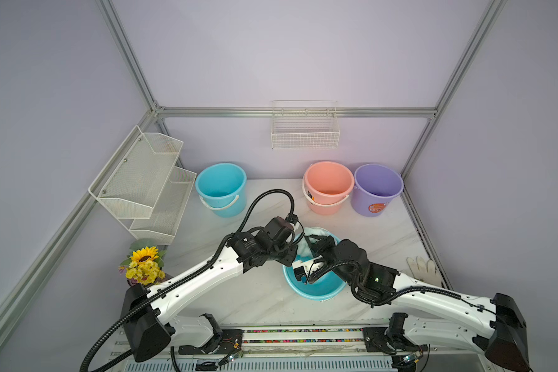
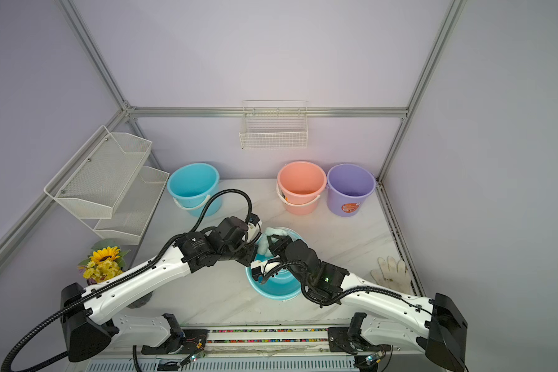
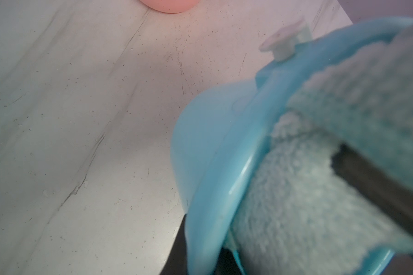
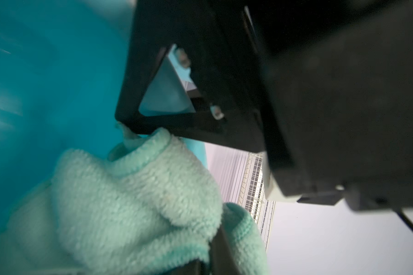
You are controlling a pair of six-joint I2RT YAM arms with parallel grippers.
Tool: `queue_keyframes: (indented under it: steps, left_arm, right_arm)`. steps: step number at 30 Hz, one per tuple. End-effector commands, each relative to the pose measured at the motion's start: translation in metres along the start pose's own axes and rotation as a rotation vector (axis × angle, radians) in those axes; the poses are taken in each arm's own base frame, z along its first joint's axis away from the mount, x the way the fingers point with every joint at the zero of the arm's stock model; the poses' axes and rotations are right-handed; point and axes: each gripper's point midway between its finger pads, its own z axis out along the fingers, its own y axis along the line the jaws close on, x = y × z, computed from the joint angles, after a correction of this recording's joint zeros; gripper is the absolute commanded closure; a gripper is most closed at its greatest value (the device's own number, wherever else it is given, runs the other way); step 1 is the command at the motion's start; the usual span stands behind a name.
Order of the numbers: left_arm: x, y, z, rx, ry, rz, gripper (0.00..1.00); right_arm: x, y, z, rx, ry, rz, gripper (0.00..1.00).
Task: Wipe the inside of the bucket with a cloth
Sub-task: Wipe the dirt from the inside of the bucket.
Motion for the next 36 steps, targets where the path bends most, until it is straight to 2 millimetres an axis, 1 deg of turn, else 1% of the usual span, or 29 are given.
queue_keyframes:
  steps: [1,4,7,9,12,16,19,21,23,29,31,34,36]
  left_arm:
    - [-0.033,-0.035,-0.024,0.152,-0.119,0.032,1.0]
    - [-0.034,-0.034,-0.025,0.148,-0.123,0.036,1.0]
    - [-0.032,-0.029,-0.024,0.12,-0.122,0.033,1.0]
    - [-0.031,-0.027,-0.024,0.111,-0.121,0.03,1.0]
    - [-0.033,-0.029,-0.023,0.115,-0.122,0.029,1.0]
    - [-0.036,-0.032,-0.024,0.128,-0.122,0.033,1.0]
    - [-0.036,-0.035,-0.025,0.144,-0.122,0.034,1.0]
    - [-0.037,-0.036,-0.026,0.149,-0.124,0.035,1.0]
    - [-0.036,-0.037,-0.028,0.159,-0.124,0.038,1.0]
    - [-0.036,-0.044,-0.031,0.199,-0.125,0.042,1.0]
    - [-0.036,-0.045,-0.031,0.204,-0.124,0.043,1.0]
    - [-0.035,-0.045,-0.032,0.208,-0.126,0.044,1.0]
    - [-0.035,-0.045,-0.033,0.21,-0.127,0.043,1.0]
  right_arm:
    - [-0.001,0.016,0.01,-0.024,0.024,-0.008,1.0]
    - [-0.002,0.024,0.01,-0.028,0.02,-0.013,1.0]
    - [-0.008,0.017,0.0,-0.003,-0.001,-0.003,1.0]
    - [-0.01,0.016,-0.007,-0.009,-0.017,0.012,1.0]
    - [-0.011,0.021,-0.012,-0.031,-0.032,0.018,1.0]
    - [-0.011,0.027,-0.012,-0.047,-0.03,0.028,1.0]
    - [-0.011,0.031,-0.006,-0.06,-0.012,0.03,1.0]
    - [-0.016,0.036,-0.001,-0.076,-0.022,0.045,1.0]
    - [-0.018,0.043,0.006,-0.103,-0.022,0.06,1.0]
    - [-0.013,0.068,0.031,-0.188,0.015,0.085,1.0]
    - [-0.012,0.078,0.039,-0.212,0.017,0.092,1.0]
    - [-0.003,0.091,0.053,-0.235,0.017,0.123,1.0]
    - [0.001,0.111,0.065,-0.279,0.022,0.129,1.0]
